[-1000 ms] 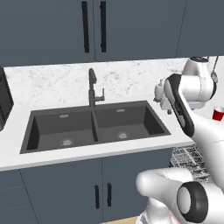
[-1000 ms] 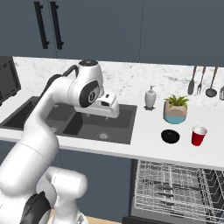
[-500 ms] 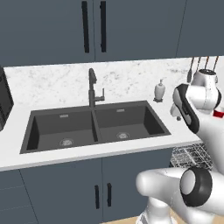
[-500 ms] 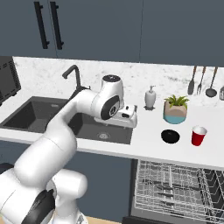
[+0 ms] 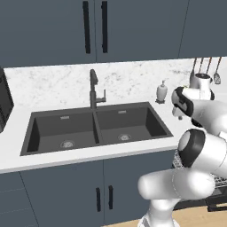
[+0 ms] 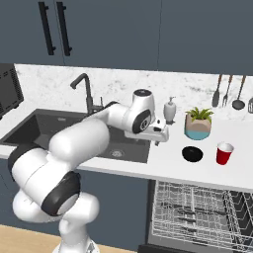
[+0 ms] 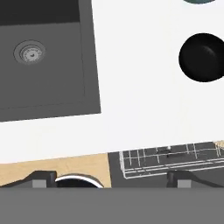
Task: Pick up the cup and bowl from the counter, place them in the dishwasher, and close the dishwasher door.
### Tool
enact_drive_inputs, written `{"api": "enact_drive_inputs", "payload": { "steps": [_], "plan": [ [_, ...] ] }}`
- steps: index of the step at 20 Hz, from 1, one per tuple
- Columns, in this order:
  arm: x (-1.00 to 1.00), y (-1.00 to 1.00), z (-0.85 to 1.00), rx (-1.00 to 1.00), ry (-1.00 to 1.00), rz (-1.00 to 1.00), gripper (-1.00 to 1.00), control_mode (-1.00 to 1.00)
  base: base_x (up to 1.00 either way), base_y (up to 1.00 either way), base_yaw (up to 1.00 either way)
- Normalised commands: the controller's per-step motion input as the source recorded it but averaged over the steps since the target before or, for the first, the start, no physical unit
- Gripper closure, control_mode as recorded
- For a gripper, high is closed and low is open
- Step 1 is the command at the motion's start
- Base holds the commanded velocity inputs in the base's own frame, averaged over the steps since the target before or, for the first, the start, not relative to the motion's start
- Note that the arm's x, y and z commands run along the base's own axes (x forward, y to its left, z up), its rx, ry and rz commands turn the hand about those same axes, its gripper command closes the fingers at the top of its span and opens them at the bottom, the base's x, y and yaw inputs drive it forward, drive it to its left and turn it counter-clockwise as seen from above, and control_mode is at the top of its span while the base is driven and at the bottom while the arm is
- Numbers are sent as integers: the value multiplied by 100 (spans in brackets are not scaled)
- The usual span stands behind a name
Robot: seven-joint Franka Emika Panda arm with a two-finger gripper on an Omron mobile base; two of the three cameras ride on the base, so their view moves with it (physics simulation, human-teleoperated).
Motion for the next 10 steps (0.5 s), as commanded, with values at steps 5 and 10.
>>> {"api": "enact_drive_inputs", "payload": {
  "steps": [5,10],
  "plan": [
    [56,-41,0,0,0,12,-100,-100,0,0,0],
    [0,-4,-2,0,0,2,-100,-100,0,0,0]
  ]
}}
